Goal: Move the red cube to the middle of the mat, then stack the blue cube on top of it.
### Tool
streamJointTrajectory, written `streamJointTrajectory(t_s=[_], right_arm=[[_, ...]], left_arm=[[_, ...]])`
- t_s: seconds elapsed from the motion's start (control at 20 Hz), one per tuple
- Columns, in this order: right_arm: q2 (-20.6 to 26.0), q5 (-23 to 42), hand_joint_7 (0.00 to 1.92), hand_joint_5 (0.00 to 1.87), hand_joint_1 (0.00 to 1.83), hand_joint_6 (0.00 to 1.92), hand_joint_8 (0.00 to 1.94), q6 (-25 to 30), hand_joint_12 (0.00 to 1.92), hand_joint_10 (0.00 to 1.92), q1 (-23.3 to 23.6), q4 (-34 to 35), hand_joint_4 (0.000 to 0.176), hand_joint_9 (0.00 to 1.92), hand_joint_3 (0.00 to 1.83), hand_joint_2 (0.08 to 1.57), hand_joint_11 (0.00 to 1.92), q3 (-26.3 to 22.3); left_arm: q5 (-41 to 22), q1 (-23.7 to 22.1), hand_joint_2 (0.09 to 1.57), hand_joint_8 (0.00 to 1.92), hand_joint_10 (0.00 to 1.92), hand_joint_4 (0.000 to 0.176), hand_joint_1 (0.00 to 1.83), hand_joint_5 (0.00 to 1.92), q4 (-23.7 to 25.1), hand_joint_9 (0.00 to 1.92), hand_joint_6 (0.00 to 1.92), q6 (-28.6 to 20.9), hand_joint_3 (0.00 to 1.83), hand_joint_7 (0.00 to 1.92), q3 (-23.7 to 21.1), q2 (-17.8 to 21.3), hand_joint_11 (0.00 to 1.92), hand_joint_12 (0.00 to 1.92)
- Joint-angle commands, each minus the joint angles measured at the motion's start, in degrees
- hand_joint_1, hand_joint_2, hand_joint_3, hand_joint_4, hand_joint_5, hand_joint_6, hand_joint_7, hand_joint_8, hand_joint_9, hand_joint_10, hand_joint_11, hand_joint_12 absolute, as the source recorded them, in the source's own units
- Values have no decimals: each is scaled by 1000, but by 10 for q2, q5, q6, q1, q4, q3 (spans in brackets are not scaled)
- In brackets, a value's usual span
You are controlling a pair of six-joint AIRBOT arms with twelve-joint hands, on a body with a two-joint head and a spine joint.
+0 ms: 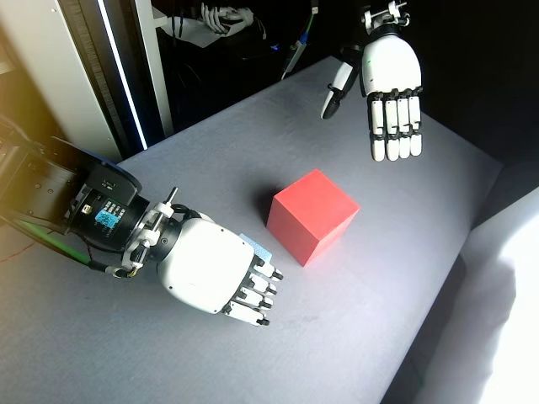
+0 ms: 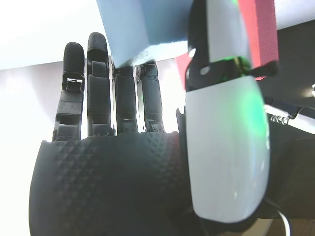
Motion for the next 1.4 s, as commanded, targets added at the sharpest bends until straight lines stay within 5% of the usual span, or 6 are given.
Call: streamJointTrajectory(t_s=[0.0, 0.05, 0.15, 0.25, 0.35, 1.35], right_arm=[[7, 47, 715, 684, 1194, 21, 22, 4, 1144, 44, 5, -7, 0, 610, 6, 1059, 0, 3], [7, 47, 851, 782, 1222, 26, 32, 4, 1218, 69, 5, -7, 0, 737, 2, 1059, 53, 3], [8, 48, 990, 798, 1213, 1138, 998, 4, 1269, 82, 5, -11, 0, 919, 6, 1150, 178, 5], [8, 48, 1008, 823, 1222, 1123, 1049, 4, 1254, 107, 5, -14, 0, 1026, 0, 1150, 280, 7], [8, 49, 1038, 880, 1365, 1046, 1026, 4, 1233, 1133, 5, -24, 0, 835, 0, 1128, 362, 9], [53, 84, 1055, 929, 1375, 1017, 949, 630, 1223, 1148, 15, -668, 0, 856, 0, 1111, 421, 128]], left_arm=[[-48, -5, 920, 0, 0, 0, 578, 0, -5, 0, 0, -2, 9, 0, 4, 9, 0, 0], [-48, -4, 924, 0, 0, 0, 545, 0, -3, 0, 0, -2, 10, 0, 4, 9, 0, 0], [-54, -2, 927, 0, 0, 0, 561, 0, 0, 0, 0, -2, 9, 0, 7, 9, 0, 0], [-70, 0, 915, 0, 0, 0, 557, 0, 5, 0, 0, -2, 2, 0, 11, 9, 0, 0], [-90, 6, 928, 0, 0, 0, 523, 0, 13, 0, 0, -2, 7, 0, 14, 9, 0, 0], [-134, 9, 947, 0, 0, 0, 461, 0, 89, 0, 0, 0, 4, 0, 13, 8, 0, 0]])
